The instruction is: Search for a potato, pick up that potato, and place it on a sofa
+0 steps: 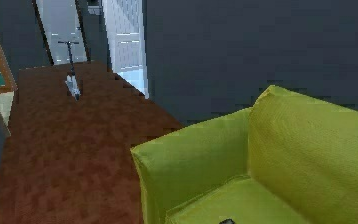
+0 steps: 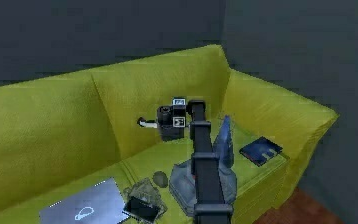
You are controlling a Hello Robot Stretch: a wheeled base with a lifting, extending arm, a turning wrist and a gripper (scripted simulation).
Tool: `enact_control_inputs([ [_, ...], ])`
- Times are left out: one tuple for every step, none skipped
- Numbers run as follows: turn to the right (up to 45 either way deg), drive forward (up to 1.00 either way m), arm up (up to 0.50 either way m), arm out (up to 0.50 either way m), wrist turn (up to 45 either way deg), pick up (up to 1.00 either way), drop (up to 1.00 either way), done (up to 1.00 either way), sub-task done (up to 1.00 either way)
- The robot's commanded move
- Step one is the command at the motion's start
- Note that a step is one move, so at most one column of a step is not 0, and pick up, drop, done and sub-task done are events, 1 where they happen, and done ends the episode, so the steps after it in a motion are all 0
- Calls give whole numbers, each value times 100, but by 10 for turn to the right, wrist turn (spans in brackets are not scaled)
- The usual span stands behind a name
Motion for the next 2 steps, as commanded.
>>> enact_control_inputs([
  [0,0,0,-8,0,0,0,0,0],
  [0,0,0,0,0,0,0,100,0],
])
